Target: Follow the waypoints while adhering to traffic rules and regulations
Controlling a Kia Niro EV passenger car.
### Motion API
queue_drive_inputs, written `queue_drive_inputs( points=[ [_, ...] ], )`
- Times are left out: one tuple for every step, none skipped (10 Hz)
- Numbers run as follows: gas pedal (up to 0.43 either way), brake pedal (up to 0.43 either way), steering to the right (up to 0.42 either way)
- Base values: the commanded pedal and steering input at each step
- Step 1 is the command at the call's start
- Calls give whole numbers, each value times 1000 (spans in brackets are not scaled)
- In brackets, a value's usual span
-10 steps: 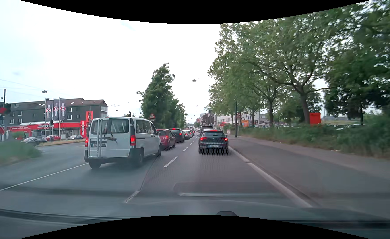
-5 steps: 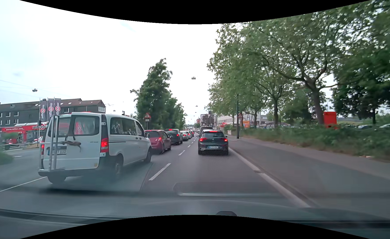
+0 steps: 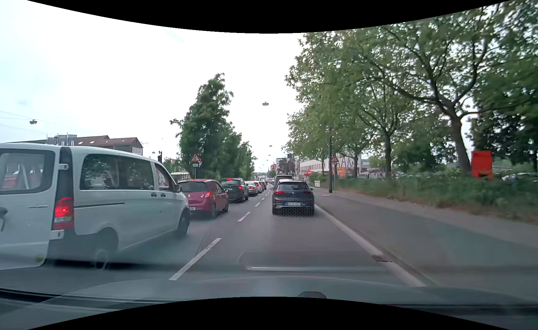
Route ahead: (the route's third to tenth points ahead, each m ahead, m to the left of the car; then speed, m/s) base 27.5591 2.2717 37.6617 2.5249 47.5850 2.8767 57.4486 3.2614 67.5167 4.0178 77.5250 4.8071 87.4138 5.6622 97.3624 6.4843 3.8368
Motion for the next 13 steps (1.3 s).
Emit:
queue_drive_inputs(
  points=[
    [0, 0, -12],
    [0, 0, -13],
    [0, 0, -13],
    [0, 0, -13],
    [0, 0, -12],
    [0, 0, -12],
    [0, 0, -11],
    [0, 0, -10],
    [0, 0, -10],
    [0, 0, -9],
    [0, 0, -9],
    [0, 0, -9],
    [0, 0, -9]
  ],
)
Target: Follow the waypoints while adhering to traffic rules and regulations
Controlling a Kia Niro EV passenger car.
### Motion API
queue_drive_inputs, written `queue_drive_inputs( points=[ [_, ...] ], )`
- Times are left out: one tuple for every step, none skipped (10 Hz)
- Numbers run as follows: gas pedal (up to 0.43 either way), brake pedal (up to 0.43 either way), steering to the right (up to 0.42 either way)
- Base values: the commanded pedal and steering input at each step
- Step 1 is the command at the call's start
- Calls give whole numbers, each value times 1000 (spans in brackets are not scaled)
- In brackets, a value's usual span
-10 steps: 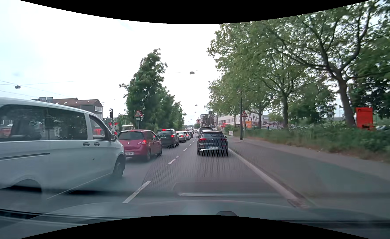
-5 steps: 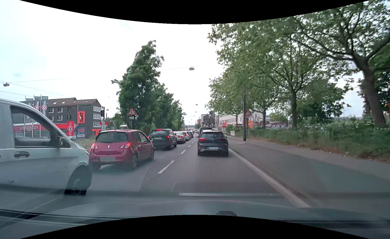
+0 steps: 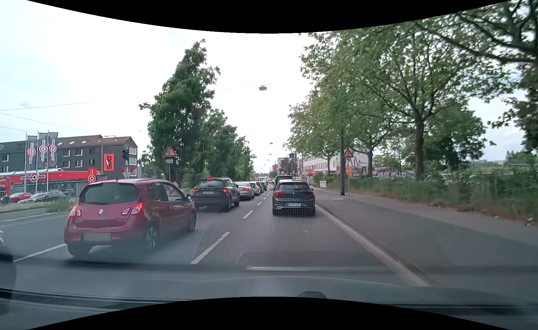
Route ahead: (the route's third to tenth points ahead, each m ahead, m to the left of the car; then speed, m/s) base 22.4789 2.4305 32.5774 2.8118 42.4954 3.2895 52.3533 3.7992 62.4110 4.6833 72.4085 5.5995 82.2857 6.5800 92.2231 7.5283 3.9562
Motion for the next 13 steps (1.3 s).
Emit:
queue_drive_inputs(
  points=[
    [0, 0, -9],
    [0, 0, -9],
    [0, 0, -9],
    [0, 0, -10],
    [0, 0, -9],
    [0, 0, -9],
    [0, 0, -9],
    [0, 0, -10],
    [0, 0, -10],
    [0, 0, -12],
    [0, 0, -13],
    [0, 0, -13],
    [0, 0, -13]
  ],
)
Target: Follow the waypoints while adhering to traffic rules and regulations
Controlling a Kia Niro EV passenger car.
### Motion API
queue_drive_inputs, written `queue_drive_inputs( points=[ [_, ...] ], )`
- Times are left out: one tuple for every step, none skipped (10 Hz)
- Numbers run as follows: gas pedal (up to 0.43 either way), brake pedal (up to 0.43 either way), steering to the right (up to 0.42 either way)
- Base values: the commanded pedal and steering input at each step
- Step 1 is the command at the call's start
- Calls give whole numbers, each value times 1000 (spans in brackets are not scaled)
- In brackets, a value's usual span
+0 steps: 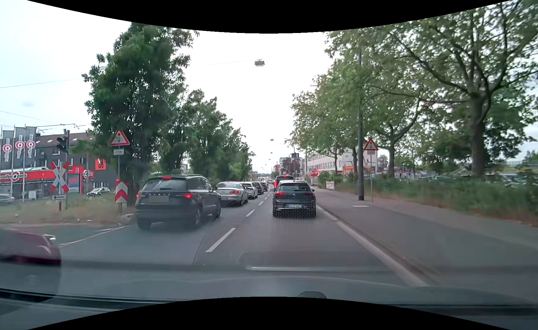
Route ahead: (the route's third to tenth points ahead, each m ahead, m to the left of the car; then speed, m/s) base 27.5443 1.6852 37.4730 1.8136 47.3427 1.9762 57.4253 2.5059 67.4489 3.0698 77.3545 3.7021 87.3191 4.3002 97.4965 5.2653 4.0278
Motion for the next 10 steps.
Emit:
queue_drive_inputs(
  points=[
    [0, 0, -13],
    [0, 0, -13],
    [0, 0, -13],
    [0, 0, -13],
    [0, 0, -13],
    [0, 0, -13],
    [0, 0, -13],
    [0, 0, -11],
    [0, 0, -8],
    [0, 0, -7]
  ],
)
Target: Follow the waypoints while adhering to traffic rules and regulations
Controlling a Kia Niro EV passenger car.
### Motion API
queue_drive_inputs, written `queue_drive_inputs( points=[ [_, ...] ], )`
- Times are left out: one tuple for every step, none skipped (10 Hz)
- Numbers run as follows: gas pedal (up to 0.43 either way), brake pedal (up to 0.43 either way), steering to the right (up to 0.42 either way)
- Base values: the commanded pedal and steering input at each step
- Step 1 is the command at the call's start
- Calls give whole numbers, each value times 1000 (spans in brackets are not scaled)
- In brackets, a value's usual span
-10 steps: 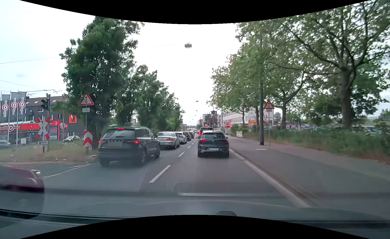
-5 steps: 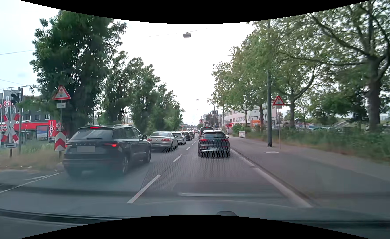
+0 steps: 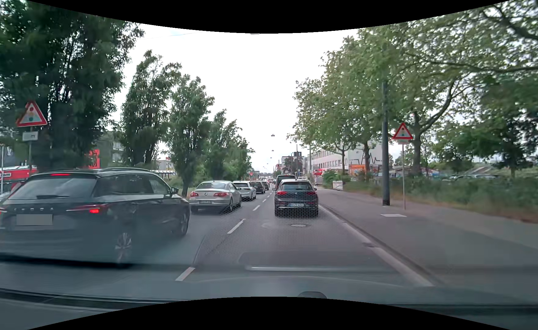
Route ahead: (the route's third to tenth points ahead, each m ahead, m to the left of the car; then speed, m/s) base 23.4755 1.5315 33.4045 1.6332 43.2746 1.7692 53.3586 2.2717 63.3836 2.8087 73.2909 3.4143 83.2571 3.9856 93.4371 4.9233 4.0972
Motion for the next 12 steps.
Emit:
queue_drive_inputs(
  points=[
    [0, 0, -7],
    [0, 0, -7],
    [0, 0, -7],
    [0, 0, -7],
    [0, 0, -7],
    [0, 0, -7],
    [0, 0, -7],
    [0, 0, -7],
    [0, 0, -7],
    [0, 0, -7],
    [0, 0, -7],
    [0, 0, -7]
  ],
)
